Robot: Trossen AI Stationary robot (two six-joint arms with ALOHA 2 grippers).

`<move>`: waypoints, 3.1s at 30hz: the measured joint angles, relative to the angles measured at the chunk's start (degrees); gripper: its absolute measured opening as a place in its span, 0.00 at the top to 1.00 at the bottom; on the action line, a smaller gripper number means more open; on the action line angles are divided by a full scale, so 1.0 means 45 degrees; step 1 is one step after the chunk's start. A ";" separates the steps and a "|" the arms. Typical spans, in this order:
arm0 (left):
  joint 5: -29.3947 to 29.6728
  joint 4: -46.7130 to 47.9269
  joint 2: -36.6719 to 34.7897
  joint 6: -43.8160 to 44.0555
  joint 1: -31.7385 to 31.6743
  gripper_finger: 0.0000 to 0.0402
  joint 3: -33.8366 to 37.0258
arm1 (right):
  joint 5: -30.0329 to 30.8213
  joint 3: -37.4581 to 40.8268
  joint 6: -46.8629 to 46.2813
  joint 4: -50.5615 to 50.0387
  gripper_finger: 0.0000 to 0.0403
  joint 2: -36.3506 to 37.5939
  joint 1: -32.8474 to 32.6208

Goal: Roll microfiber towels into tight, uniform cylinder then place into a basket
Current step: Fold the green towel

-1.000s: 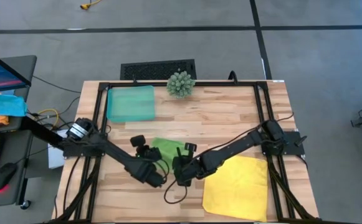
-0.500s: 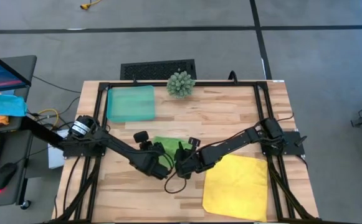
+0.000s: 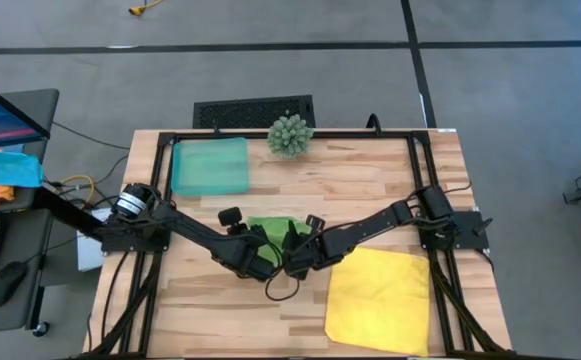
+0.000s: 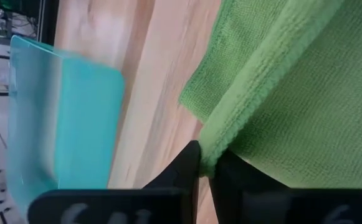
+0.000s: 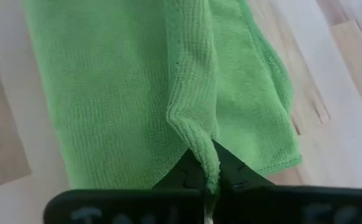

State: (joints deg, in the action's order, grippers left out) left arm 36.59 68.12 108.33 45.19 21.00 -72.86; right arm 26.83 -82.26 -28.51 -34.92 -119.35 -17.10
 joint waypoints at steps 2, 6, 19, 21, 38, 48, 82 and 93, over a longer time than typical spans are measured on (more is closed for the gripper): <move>0.0018 0.0005 0.0000 0.0000 -0.0002 0.93 0.0000 | -0.0038 0.0000 0.0007 0.0001 0.96 0.0000 -0.0005; -0.0029 0.0004 0.0000 0.0000 -0.0002 0.85 0.0005 | -0.0049 0.0005 0.0010 0.0000 0.98 0.0000 0.0000; -0.1135 0.0047 0.0000 -0.0860 0.0212 0.56 0.0005 | -0.0048 0.0005 0.0438 0.0054 0.95 0.0000 0.0000; -0.1144 0.0028 0.0000 -0.0860 0.0420 0.56 0.0005 | -0.0072 0.0005 0.0654 0.0054 0.93 0.0000 0.0063; -0.1169 -0.1133 0.0000 -0.0784 0.2257 0.60 0.0005 | 0.0082 -0.0005 0.0677 -0.0174 0.58 0.0024 0.0695; -0.1186 -0.1144 0.0000 -0.0176 0.2326 0.60 0.0003 | 0.0854 -0.0014 0.0678 -0.0581 0.63 0.0049 0.1237; -0.0013 -0.2687 0.0005 -0.0256 0.4241 0.60 0.2129 | 0.4488 0.0010 -0.4534 -1.0040 0.73 0.2050 -0.2885; 0.1473 -0.2821 -0.1291 -0.1738 0.4122 0.60 0.2139 | 0.5032 0.2386 -0.8341 -1.1045 0.76 0.3844 -0.4331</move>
State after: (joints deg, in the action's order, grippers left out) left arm 43.22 55.43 102.52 37.37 39.55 -63.23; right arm 49.47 -71.52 -66.05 -84.62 -102.05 -36.59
